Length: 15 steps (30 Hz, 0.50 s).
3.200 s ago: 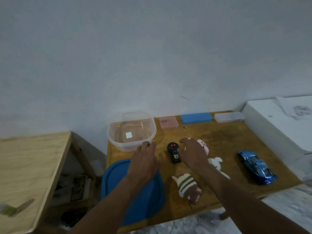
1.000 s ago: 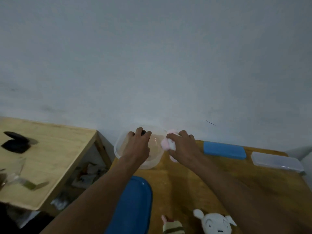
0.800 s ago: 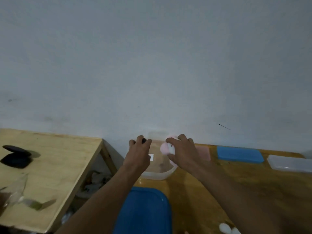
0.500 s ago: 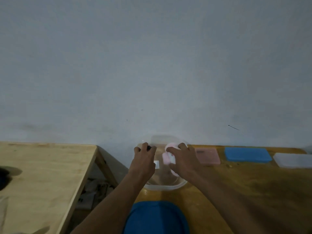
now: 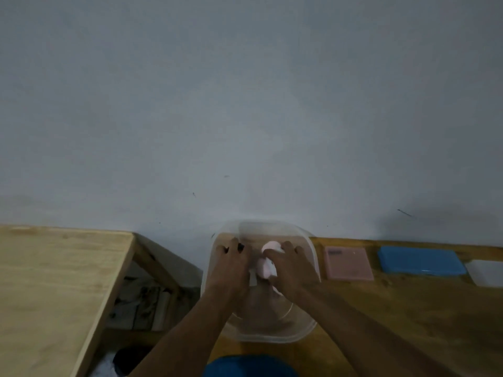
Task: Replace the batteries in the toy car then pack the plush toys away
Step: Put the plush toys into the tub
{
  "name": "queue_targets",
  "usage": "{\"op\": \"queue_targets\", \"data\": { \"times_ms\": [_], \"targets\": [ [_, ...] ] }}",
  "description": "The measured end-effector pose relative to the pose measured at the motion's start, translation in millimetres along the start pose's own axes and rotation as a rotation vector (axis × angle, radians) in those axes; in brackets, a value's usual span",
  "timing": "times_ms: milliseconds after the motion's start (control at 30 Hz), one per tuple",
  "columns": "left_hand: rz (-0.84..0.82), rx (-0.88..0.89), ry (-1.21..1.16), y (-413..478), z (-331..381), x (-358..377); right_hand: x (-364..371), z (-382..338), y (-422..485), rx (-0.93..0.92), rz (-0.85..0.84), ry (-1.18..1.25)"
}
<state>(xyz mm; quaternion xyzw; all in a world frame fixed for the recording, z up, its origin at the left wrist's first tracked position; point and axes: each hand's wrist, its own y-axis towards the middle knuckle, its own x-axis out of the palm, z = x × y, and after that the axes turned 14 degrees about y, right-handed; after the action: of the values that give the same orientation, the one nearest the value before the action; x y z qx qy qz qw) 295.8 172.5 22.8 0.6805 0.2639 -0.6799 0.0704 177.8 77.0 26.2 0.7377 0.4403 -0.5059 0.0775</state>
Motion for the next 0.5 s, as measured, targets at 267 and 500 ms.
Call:
{"op": "queue_targets", "data": {
  "times_ms": [267,500],
  "targets": [
    [-0.021,-0.007,-0.142,8,1,6,11,7,19,0.010,0.013,-0.009],
    [-0.047,0.011,-0.098,0,2,1,5,0,10,0.012,-0.005,0.041]
  ]
}}
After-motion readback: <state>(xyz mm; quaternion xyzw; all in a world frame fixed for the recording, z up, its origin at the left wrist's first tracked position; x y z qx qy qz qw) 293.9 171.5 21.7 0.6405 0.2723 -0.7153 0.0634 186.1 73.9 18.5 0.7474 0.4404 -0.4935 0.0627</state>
